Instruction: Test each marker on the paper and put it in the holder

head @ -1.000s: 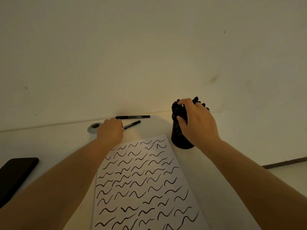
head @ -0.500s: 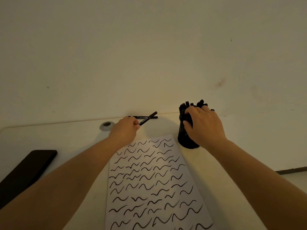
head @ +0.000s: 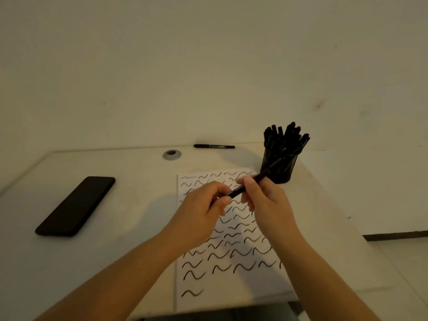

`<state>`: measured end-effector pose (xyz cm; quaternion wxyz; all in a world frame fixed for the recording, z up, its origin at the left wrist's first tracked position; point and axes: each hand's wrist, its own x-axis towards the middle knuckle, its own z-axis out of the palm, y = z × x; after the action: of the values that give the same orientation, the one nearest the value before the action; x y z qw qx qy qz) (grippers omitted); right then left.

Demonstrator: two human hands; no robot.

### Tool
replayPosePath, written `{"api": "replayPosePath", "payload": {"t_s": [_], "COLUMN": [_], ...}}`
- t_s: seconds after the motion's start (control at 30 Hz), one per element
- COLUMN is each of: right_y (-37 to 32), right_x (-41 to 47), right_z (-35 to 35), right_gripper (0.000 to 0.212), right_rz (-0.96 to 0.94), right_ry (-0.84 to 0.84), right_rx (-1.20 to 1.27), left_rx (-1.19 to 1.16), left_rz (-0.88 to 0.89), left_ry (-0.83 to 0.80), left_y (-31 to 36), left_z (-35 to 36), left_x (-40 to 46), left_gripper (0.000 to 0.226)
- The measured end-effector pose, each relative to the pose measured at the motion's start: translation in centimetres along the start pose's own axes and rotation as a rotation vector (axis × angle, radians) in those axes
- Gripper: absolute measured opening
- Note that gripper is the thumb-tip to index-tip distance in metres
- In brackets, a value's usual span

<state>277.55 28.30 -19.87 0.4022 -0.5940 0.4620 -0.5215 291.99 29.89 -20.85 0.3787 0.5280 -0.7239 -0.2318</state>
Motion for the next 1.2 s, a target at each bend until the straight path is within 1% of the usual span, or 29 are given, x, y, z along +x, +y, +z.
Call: {"api": "replayPosePath", "payload": {"t_s": [0.1, 0.17, 0.23, 0.3, 0.37, 0.4, 0.47, 0.53, 0.57, 0.63, 0.67, 0.7, 0.73, 0.8, 0.87, 0.97, 1.07, 1.2], "right_y": [0.5, 0.6, 0.7, 0.7, 0.7, 0.7, 0.8, 0.7, 0.7, 0.8, 0.8, 0.8, 1.0, 1.7, 2.3, 3.1, 3.9, 4.2], "right_x": [-2.1, -3.4, -4.7, -5.8, -6.6, -6.9, -7.4, -7.7, -7.6, -6.9, -6.5, -6.3, -6.4, -7.2, -8.4, -9.8, -10.4, -10.6], "right_z": [0.5, 0.6, 1.1, 1.8, 2.3, 2.3, 2.5, 2.7, 2.5, 0.9, -0.3, -1.5, -2.4, -2.7, -1.7, 0.1, 0.8, 1.0], "right_gripper": [0.024, 0.025, 0.025, 0.026, 0.029, 0.03, 0.033, 0.035, 0.035, 0.036, 0.035, 0.033, 0.03, 0.024, 0.017, 0.009, 0.012, 0.013], "right_rz": [0.044, 0.085, 0.124, 0.13, 0.11, 0.102, 0.104, 0.119, 0.141, 0.222, 0.233, 0.217, 0.189, 0.12, 0.056, 0.034, 0.055, 0.026], "right_ry": [0.103, 0.144, 0.122, 0.053, 0.004, -0.002, -0.003, 0.002, 0.039, 0.198, 0.272, 0.307, 0.299, 0.198, 0.064, -0.094, -0.111, -0.141], "right_rx": [0.094, 0.177, 0.205, 0.152, 0.101, 0.089, 0.073, 0.076, 0.103, 0.192, 0.22, 0.202, 0.142, -0.012, -0.077, -0.064, -0.074, -0.122], "left_rx": [-0.01, 0.034, 0.102, 0.188, 0.262, 0.269, 0.185, 0.039, -0.029, -0.158, -0.185, -0.181, -0.157, -0.121, -0.095, -0.041, 0.01, 0.052], "left_rz": [-0.016, -0.008, 0.013, 0.019, 0.035, 0.041, 0.023, -0.063, -0.128, -0.264, -0.315, -0.339, -0.328, -0.257, -0.216, -0.191, -0.181, -0.171], "left_ry": [0.041, 0.049, 0.04, 0.032, 0.036, 0.03, -0.007, -0.06, -0.097, -0.162, -0.162, -0.136, -0.09, -0.007, 0.005, -0.021, -0.022, 0.005], "left_y": [-0.2, -0.5, -0.5, -0.2, 0.0, 0.3, 0.7, 0.8, 0.7, -0.2, -0.8, -1.5, -2.1, -3.0, -3.1, -3.2, -3.7, -4.2], "left_z": [-0.3, -0.5, -0.3, 0.0, 0.2, 0.1, -0.2, -0.5, -0.9, -2.0, -2.6, -3.3, -3.8, -4.0, -3.2, -1.5, -0.5, -0.2], "left_x": [-2.7, -4.2, -5.5, -6.5, -7.4, -7.7, -8.4, -8.9, -9.0, -9.6, -9.9, -10.2, -10.5, -10.8, -10.7, -10.3, -10.2, -10.2], "left_gripper": [0.015, 0.016, 0.013, 0.01, 0.022, 0.023, 0.02, 0.026, 0.031, 0.036, 0.037, 0.036, 0.035, 0.03, 0.026, 0.03, 0.021, 0.018]}}
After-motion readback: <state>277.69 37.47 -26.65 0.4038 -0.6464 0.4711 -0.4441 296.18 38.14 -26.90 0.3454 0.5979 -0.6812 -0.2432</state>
